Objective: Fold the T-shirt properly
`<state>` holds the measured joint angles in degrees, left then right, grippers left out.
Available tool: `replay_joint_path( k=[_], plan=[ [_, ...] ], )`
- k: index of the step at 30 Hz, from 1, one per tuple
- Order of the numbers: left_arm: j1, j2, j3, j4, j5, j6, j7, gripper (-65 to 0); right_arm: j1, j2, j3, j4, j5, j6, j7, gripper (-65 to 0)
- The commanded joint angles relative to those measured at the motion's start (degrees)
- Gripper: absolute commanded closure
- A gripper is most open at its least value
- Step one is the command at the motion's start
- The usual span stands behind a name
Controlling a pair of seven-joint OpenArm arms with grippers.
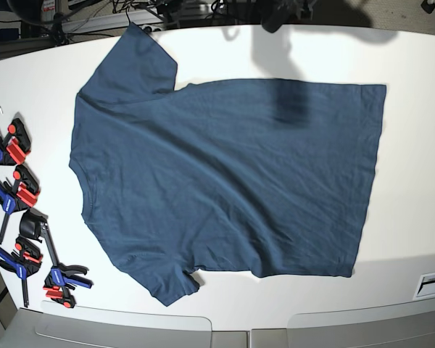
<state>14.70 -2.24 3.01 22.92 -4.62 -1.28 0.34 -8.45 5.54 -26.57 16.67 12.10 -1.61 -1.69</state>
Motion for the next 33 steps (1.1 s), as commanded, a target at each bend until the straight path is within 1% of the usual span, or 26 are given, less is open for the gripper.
replay_joint_path(
  k=[1, 17, 21, 23, 26, 29, 33],
  plan=[
    [0.94, -0.02, 0.04, 0.59, 0.09, 0.22, -0.13, 0.0, -0.13, 0.15, 0.02, 0.35, 0.09, -0.57, 0.42, 0.0],
    [1.57, -0.02, 0.04, 1.60, 0.09, 0.22, -0.09, 0.0, -0.15, 0.15, 0.02, 0.35, 0.09, -0.57, 0.39, 0.0],
    [2.34, -0.79, 0.04, 1.57, 0.07, 0.22, -0.11, 0.0, -1.05, 0.20, 0.02, 0.35, -0.22, -0.59, 0.44, 0.0],
    [3.13, -1.51, 0.04, 1.57, 0.07, 0.20, -0.13, 0.0, -2.03, 0.68, 0.02, 0.42, -2.49, -0.59, 0.66, 0.0],
    [4.85, -2.73, 0.04, 2.21, 0.07, 0.20, -0.13, 0.0, -4.24, 1.66, 0.02, 1.66, -5.16, -0.57, 3.06, 0.0],
    [7.91, -4.44, 0.04, 5.01, 0.07, 0.20, -0.11, 0.0, -7.37, 3.19, 0.02, 4.59, -5.09, -0.59, 4.11, 0.0],
    [13.88, -7.08, 0.04, 11.69, 0.04, 0.22, -0.09, 0.0, -12.52, 5.90, 0.02, 10.58, -5.09, -0.59, 4.09, 0.0]
  ],
)
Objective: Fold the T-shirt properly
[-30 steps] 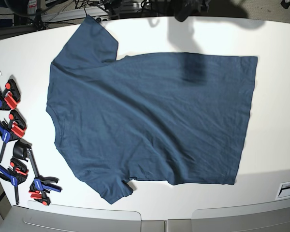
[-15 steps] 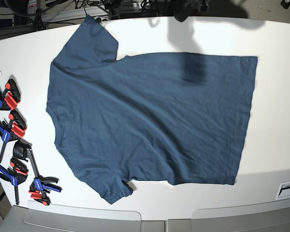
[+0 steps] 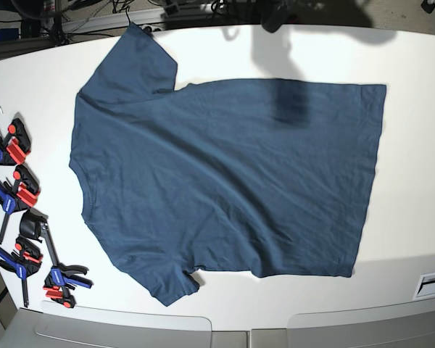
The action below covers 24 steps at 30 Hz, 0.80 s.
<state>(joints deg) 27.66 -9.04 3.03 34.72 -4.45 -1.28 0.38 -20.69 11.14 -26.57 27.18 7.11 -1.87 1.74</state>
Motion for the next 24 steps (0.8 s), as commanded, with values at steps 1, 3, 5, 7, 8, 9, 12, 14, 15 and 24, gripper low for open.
replay_joint_path(
  k=[1, 3, 5, 7, 8, 9, 12, 14, 15, 24],
  plan=[
    [2.75, -1.05, 0.02, 1.99, -0.13, 0.22, -0.09, 0.0, -1.79, 1.07, 0.02, 1.92, -0.09, -0.31, 0.66, 0.0],
    [6.67, -2.80, 0.02, 6.62, -0.17, 0.20, -0.13, 0.0, -5.05, 2.60, 0.02, 5.97, -0.09, -0.33, 0.63, 0.0],
    [10.75, -4.81, 0.02, 11.69, -1.92, 0.20, 0.13, 0.0, -8.57, 4.17, 0.02, 10.40, -0.07, -0.31, 0.63, 0.0],
    [15.10, -7.15, 0.02, 17.20, -5.62, 0.22, 1.31, 0.0, -12.44, 6.05, 0.02, 15.39, 0.15, -0.31, 0.59, 0.0],
    [17.27, -8.41, 0.02, 20.06, -7.28, 0.17, 2.10, 0.0, -14.56, 7.19, 0.02, 18.03, 0.61, -0.33, 0.59, 0.0],
    [19.47, -9.70, 0.02, 23.04, -8.50, 0.20, 2.97, 0.0, -16.74, 8.46, 0.02, 20.79, 0.98, -0.33, 0.59, 0.0],
    [26.05, -13.77, 0.02, 32.06, -9.81, 0.22, 4.52, 0.0, -23.17, 12.41, 0.02, 29.46, 0.96, -0.35, 0.61, 0.0],
    [30.40, -16.37, 0.02, 38.07, -9.79, 0.20, 4.76, 0.0, -27.34, 15.19, 0.04, 35.34, 0.96, -0.39, 0.59, 0.0],
    [32.52, -17.55, 0.02, 41.07, -9.79, 0.22, 4.79, 0.0, -29.40, 16.57, 0.04, 38.27, 0.96, -0.79, 0.59, 0.0],
    [47.17, -23.96, 0.00, 63.91, -9.75, 0.17, 5.86, 0.0, -48.04, 22.05, 10.14, 63.28, 0.52, -6.08, 0.42, 0.0]
  ],
)
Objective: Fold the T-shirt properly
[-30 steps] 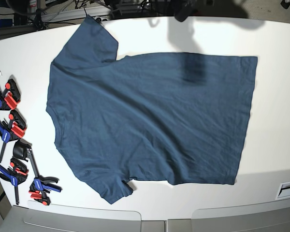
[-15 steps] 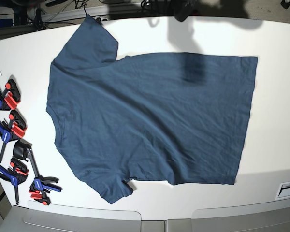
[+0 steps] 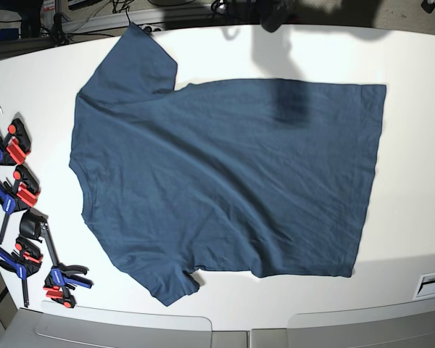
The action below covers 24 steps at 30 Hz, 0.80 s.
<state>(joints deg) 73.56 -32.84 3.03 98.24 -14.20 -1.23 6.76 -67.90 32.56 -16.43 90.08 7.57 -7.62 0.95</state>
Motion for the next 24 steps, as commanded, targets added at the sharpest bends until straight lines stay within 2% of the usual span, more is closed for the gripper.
replay_joint_path(
  k=[1, 7, 10, 11, 15, 18, 22, 24],
  plan=[
    [1.44, -0.39, 0.02, 2.38, -0.02, -0.04, -0.57, 0.0, -2.43, 0.61, 2.01, 2.82, 0.09, -0.31, 1.22, 0.0],
    [1.44, -0.39, 0.00, 12.33, -0.02, -4.26, -0.57, 0.0, -7.10, 0.61, 13.09, 15.19, 0.17, -0.07, 1.20, 0.0],
    [1.44, -0.39, -0.04, 16.57, -0.02, -6.62, -0.57, 0.0, -7.10, 0.61, 17.90, 19.26, 4.46, 1.46, 1.22, 0.0],
    [1.44, -0.39, -0.04, 17.90, -0.02, -7.45, -0.59, 0.0, -7.10, 0.63, 19.58, 20.15, 6.67, 3.26, 1.29, 0.0],
    [1.44, -0.35, -0.04, 22.49, -0.52, -11.34, -0.98, 0.0, -7.10, 0.55, 26.95, 21.31, 15.32, 14.69, 1.62, 0.0],
    [1.44, -0.35, -0.04, 25.18, -4.17, -13.75, -2.54, 0.0, -5.20, -0.72, 32.65, 21.05, 24.22, 20.96, 1.62, 0.0],
    [0.68, -0.24, -0.04, 27.36, -9.64, -17.53, -2.49, 0.0, 0.42, -5.60, 40.52, 21.00, 36.48, 29.77, 1.03, 0.0],
    [-1.03, 0.48, -0.04, 27.52, -11.50, -18.88, -2.47, 0.0, 4.94, -10.25, 43.56, 20.98, 39.34, 31.43, -0.20, 0.0]
  ],
)
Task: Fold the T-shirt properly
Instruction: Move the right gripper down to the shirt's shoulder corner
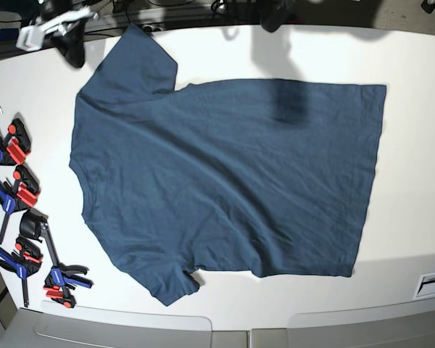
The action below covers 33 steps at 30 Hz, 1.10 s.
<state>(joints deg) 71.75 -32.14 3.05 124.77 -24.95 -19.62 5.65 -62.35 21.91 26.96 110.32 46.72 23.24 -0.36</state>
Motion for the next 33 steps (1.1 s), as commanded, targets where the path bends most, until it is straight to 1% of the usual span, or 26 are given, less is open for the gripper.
replay_joint_path(
  k=[1, 4, 6, 8, 10, 12, 20, 23, 27, 28, 31, 32, 33],
  plan=[
    [-0.11, 0.42, -0.07, 0.96, -1.14, -0.59, -1.36, 0.0, 1.57, -2.05, 1.38, 0.59, 1.66, 0.94, -0.35, 0.0],
    [-2.54, 2.47, -0.11, 0.96, -1.11, -0.57, -1.36, 0.0, 6.62, -8.02, 3.45, -0.94, 7.45, 2.78, -4.68, 0.0],
    [-3.98, 3.56, -0.11, 0.96, -1.36, -0.57, -1.36, 0.0, 8.83, -10.51, 3.63, -2.60, 9.07, 3.61, -5.64, 0.0],
    [-5.18, 4.07, -0.11, 0.96, -3.34, -0.57, -1.33, 0.0, 10.25, -11.89, 3.76, -4.52, 9.25, 4.50, -5.70, 0.0],
    [-5.84, 4.04, -0.11, 0.96, -5.81, -0.59, -1.29, 0.0, 11.21, -11.89, 4.00, -6.69, 10.86, 4.92, -5.70, 0.0],
    [-6.05, 4.04, -0.11, 0.96, -6.19, -0.59, -0.87, 0.0, 12.81, -11.91, 5.60, -8.83, 11.76, 4.92, -5.81, 0.0],
    [-6.08, 4.04, -0.11, 0.96, -6.01, -0.59, 0.35, 0.0, 21.22, -11.56, 19.28, -16.02, 12.28, 4.74, -6.58, 0.0],
    [-6.36, 4.07, -0.11, 0.96, -5.99, -0.59, 0.35, 0.0, 23.04, -11.58, 21.88, -16.06, 9.16, 4.76, -6.58, 0.0],
    [-6.38, 4.04, -0.11, 0.96, -5.99, -0.59, 0.33, 0.0, 23.67, -11.65, 22.10, -16.06, 1.38, 4.74, -7.52, 0.0],
    [-6.38, 4.04, -0.11, 0.96, -5.99, -0.59, 0.33, 0.0, 23.82, -11.78, 22.10, -16.06, 0.07, 4.74, -8.09, -1.0],
    [-6.51, 4.44, -0.11, 0.96, -5.99, -0.59, 0.33, 0.0, 24.00, -12.00, 22.10, -16.06, -1.66, 4.74, -9.94, -17.1],
    [-6.69, 4.81, -0.11, 0.96, -5.99, -0.59, 0.35, 0.0, 24.20, -12.04, 22.10, -16.06, -1.79, 4.66, -10.80, -21.3],
    [-6.93, 4.92, -0.11, 0.96, -6.01, -0.59, 0.37, 0.0, 24.28, -12.07, 22.10, -16.06, -1.60, 4.46, -11.98, -23.3]
  ],
)
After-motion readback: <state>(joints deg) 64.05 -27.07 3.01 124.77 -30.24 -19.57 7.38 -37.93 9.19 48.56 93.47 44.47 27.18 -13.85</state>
